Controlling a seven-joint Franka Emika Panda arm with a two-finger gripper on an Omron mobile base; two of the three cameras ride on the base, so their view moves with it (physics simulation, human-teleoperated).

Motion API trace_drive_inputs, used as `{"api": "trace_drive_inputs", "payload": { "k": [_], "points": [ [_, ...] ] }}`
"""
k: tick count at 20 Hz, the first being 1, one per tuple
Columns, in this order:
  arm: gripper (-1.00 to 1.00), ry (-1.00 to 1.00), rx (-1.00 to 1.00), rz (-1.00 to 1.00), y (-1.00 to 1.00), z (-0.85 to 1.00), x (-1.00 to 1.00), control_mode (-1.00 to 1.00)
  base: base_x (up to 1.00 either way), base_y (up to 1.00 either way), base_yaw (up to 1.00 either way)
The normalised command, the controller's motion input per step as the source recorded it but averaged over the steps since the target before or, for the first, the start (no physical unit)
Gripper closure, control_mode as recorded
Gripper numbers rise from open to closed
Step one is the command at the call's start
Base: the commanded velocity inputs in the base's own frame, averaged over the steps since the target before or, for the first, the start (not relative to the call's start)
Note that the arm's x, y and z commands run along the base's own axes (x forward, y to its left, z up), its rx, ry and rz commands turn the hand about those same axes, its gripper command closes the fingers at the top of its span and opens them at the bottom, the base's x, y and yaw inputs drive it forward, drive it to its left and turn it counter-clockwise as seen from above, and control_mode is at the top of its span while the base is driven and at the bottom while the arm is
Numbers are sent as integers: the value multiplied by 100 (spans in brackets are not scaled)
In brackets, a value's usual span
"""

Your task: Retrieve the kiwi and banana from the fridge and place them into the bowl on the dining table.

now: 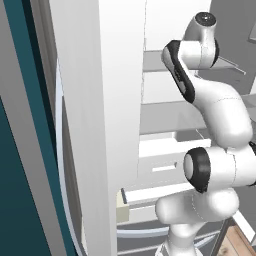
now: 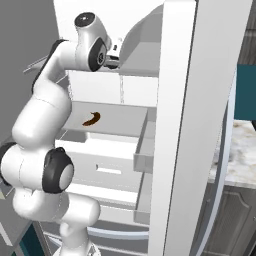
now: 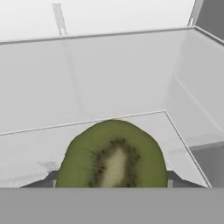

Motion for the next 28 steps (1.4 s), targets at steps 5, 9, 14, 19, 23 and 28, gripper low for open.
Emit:
{"api": "trace_drive_inputs", "payload": {
  "k": [5, 9, 14, 19, 23, 28],
  "points": [
    [100, -16, 0, 20, 49, -2, -100, -100, 0, 0, 0],
    [100, -27, 0, 17, 16, -23, -100, -100, 0, 0, 0],
    [100, -17, 2, 10, 1, -9, -100, -100, 0, 0, 0],
    [100, -8, 0, 13, 0, 0, -89, -100, 0, 0, 0],
    [100, 0, 0, 12, 0, 0, -76, -100, 0, 0, 0],
    [100, 0, 0, 7, 0, 0, -45, 100, -35, 0, 5]
  ]
}}
